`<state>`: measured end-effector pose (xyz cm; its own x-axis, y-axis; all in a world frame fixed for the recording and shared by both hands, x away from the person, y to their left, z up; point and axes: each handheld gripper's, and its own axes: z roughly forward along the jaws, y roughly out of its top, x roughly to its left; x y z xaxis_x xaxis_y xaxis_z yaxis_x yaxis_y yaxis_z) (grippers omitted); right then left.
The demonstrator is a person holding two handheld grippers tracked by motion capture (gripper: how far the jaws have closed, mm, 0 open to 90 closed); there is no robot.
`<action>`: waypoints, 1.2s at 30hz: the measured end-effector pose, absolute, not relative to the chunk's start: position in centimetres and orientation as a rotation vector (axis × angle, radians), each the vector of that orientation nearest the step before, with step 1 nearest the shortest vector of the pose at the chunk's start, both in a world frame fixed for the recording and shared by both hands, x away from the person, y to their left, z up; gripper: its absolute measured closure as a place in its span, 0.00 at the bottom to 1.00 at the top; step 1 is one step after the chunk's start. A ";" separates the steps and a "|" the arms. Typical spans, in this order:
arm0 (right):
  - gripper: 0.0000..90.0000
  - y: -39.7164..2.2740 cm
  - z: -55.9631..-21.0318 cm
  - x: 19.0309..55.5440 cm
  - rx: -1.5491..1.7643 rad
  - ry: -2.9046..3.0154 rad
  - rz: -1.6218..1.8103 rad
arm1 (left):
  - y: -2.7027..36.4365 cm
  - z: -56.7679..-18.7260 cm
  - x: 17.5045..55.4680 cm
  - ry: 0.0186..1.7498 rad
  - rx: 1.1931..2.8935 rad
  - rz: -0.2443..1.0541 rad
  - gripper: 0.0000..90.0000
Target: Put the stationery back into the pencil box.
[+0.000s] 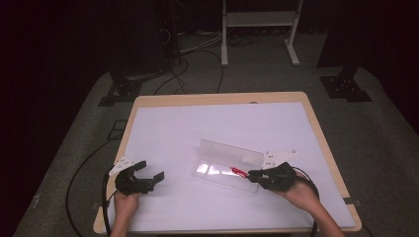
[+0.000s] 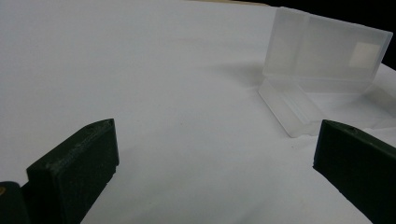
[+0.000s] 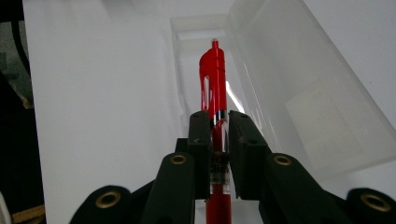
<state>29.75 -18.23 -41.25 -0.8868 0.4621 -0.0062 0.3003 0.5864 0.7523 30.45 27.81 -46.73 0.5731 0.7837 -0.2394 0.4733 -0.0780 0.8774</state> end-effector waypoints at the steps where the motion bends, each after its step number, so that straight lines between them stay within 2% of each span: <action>1: 0.88 -18.1 -41.3 29.8 0.627 2.614 1.185 | 27.8 -46.7 30.4 1.048 1.723 0.359 0.00; 36: 0.88 -14.2 -42.7 32.7 0.596 2.696 1.182 | 27.9 -46.7 30.3 1.044 1.720 0.359 0.00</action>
<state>32.75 -14.21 -42.71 -0.9122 0.4084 0.0323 0.3005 0.6133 0.7305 30.31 27.91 -46.71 0.5752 0.7821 -0.2395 0.4690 -0.0755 0.8800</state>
